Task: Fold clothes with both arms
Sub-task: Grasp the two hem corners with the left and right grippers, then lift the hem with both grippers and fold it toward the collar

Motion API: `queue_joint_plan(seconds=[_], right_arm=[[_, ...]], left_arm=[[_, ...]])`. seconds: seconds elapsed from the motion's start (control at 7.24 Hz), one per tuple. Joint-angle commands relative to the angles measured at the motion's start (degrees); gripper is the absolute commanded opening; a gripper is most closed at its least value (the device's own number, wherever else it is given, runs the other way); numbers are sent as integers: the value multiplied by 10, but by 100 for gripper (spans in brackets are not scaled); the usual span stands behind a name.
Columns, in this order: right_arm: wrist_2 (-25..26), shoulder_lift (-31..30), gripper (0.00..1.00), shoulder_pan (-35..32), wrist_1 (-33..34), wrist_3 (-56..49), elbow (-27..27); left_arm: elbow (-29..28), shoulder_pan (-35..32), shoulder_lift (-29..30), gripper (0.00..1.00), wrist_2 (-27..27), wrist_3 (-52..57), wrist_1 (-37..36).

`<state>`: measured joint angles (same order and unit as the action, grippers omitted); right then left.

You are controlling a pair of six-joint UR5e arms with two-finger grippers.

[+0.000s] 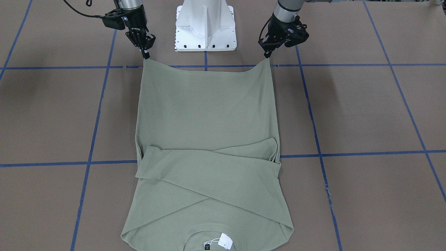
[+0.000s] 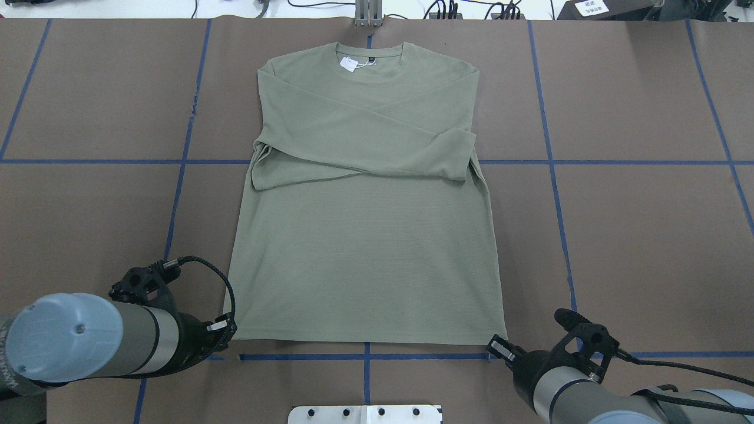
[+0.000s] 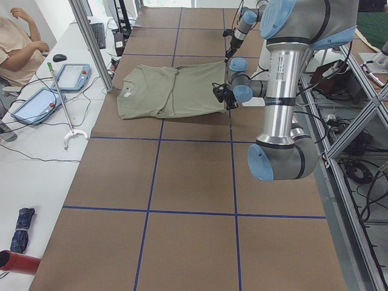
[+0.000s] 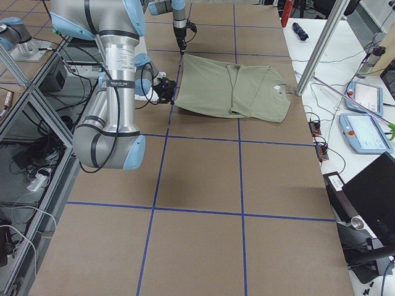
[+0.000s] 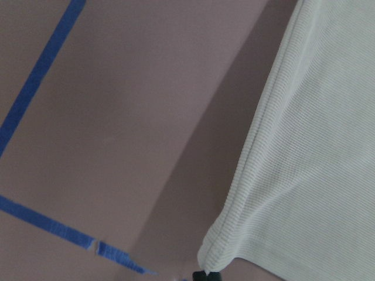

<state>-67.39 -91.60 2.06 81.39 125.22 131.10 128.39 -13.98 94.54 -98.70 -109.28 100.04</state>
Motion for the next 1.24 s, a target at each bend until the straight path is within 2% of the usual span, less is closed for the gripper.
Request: queue_joint_plan(seconds=[0.0,0.28,0.41,0.69,0.97,1.11], right_arm=[[-9,-42,0,8,3,-1,51],[-9,-44,0,3,3,-1,71],[-12,-38,0,-24,3,-17,68],[-43,18,0,-92,3,-122,28],[-135,68,0,-208,3,-209,-23],[-165,115,0,-261,3,-253,-78]], left_arm=[[41,7,-12,0,-12,-15,-12],[54,6,-3,0,-15,-16,-13],[36,2,30,0,-14,-2,-12],[17,-80,70,0,-14,104,-13],[-79,-174,140,0,-17,179,-12],[-121,-213,153,0,-29,214,-4]])
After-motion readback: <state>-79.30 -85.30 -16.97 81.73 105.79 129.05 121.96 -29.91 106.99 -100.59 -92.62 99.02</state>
